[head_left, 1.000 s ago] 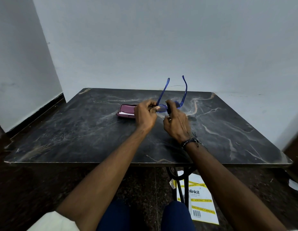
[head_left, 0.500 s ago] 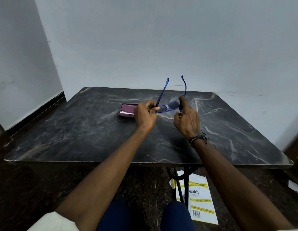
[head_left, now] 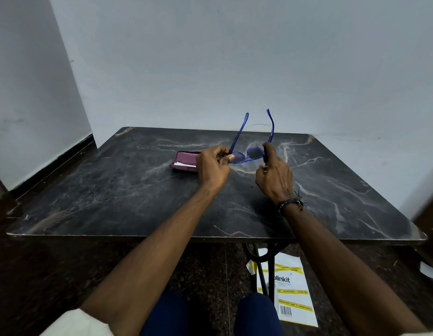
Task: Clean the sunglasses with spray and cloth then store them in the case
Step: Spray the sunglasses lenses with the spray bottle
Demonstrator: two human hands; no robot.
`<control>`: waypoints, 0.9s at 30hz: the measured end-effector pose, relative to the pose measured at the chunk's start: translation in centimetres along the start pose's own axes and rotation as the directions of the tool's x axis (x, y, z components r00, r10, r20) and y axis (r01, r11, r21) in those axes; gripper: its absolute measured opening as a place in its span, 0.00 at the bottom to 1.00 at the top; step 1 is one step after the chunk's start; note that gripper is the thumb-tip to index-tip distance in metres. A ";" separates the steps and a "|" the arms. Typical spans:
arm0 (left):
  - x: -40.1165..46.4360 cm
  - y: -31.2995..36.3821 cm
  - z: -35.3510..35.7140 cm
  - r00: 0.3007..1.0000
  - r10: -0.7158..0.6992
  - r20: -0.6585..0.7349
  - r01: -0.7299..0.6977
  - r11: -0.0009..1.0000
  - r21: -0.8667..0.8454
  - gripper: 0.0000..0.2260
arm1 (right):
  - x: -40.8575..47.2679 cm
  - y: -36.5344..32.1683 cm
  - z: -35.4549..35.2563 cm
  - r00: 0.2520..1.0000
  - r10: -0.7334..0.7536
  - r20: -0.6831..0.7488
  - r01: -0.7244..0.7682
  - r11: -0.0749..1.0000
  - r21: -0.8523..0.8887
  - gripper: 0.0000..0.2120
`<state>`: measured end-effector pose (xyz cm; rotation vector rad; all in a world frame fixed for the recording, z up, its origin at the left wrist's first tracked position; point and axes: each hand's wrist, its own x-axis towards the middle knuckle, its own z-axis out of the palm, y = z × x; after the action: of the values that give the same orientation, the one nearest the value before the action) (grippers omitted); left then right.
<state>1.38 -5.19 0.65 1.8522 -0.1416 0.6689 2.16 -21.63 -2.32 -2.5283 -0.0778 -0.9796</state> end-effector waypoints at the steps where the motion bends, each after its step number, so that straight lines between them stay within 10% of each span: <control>1: 0.0 -0.1 0.1 1.000 0.002 -0.001 -0.002 1.000 -0.006 0.04 | 0.1 0.0 0.0 1.000 0.002 0.006 -0.002 1.000 -0.001 0.25; 16: 0.8 -1.5 0.4 0.983 -0.179 -0.048 0.174 0.980 -0.095 0.03 | -0.1 0.0 0.1 0.999 0.029 -0.014 -0.025 0.965 0.261 0.34; 27: 2.7 -1.9 -1.4 0.791 -0.608 0.075 0.533 0.623 -0.573 0.09 | 4.4 4.0 -1.7 0.929 0.369 0.040 -0.313 0.721 0.618 0.34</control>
<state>3.84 -2.64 0.76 1.1526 0.3098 0.2362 5.20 -26.40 0.27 -1.8035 0.0852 -0.7494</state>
